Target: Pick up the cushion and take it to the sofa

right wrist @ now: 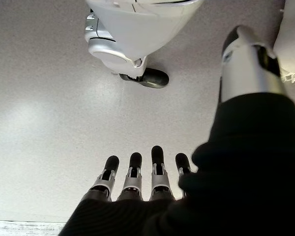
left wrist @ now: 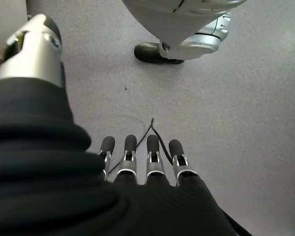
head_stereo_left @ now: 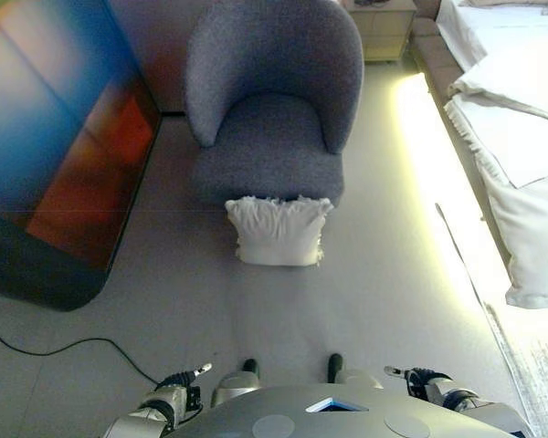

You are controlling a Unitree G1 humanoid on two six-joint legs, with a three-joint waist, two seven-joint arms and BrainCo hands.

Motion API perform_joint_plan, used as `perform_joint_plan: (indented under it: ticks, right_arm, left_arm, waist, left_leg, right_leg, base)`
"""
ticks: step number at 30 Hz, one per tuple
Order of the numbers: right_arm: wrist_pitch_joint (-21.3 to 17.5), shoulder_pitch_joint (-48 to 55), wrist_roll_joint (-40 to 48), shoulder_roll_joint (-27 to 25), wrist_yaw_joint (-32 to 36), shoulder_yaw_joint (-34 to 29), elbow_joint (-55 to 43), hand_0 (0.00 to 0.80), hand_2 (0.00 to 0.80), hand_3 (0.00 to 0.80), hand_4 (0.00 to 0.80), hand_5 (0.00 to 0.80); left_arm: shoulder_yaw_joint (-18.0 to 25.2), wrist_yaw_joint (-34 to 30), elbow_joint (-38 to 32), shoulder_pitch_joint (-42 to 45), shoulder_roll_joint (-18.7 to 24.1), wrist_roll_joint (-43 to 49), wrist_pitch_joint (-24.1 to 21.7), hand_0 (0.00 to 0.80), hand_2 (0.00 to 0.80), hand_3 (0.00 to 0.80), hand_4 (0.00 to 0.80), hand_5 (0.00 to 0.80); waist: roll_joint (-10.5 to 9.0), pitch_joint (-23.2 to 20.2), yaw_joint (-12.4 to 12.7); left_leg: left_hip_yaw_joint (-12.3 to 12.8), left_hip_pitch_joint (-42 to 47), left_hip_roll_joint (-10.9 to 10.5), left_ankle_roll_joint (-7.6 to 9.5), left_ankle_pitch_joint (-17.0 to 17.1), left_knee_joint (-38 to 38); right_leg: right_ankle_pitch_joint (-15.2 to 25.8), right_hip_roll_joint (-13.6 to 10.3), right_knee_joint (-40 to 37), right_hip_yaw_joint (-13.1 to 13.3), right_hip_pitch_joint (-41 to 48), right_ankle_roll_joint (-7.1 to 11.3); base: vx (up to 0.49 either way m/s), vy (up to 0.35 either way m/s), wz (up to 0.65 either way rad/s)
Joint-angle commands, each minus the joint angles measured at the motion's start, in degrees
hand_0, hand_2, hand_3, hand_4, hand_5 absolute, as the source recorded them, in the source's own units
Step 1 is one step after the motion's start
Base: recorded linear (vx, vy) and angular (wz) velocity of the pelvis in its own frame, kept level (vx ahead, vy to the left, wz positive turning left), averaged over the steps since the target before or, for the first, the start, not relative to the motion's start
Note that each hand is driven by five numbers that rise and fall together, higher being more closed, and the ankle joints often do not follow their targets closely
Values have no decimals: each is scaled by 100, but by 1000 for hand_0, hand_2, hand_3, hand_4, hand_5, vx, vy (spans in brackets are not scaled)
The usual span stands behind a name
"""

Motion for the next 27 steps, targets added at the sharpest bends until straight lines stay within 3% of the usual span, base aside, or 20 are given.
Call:
perform_joint_plan:
  ticks: [1,3,10,27]
  right_arm:
    - [166,-266,87,184,-153,121,215,0,0,0,0,0]
    - [178,-331,27,181,-96,111,200,0,0,0,0,0]
    - [61,-222,32,150,-41,36,249,0,0,0,0,0]
    - [56,-201,75,183,-83,73,272,0,0,0,0,0]
  left_arm:
    - [-11,57,274,-358,155,76,210,0,0,0,0,0]
    - [-23,45,276,-396,126,-113,28,0,0,0,0,0]
    - [69,-33,308,-250,134,-80,67,0,0,0,0,0]
    - [108,40,310,-208,128,-92,132,0,0,0,0,0]
  waist:
    - [-318,188,66]
    - [-303,210,67]
    - [-340,205,133]
    - [-388,234,166]
  left_leg:
    - [495,-114,-385,414,-439,30]
    - [447,-165,-410,420,-427,19]
    - [304,3,-502,480,-523,58]
    - [303,100,-379,397,-541,141]
  right_leg:
    - [-413,129,60,78,-41,-27]
    - [-403,166,51,148,-101,-32]
    - [-472,194,32,142,116,-43]
    - [-592,320,68,37,263,-167]
  base:
    - [-108,6,-1]
    - [-128,4,-2]
    - [8,-28,1]
    - [25,-51,4]
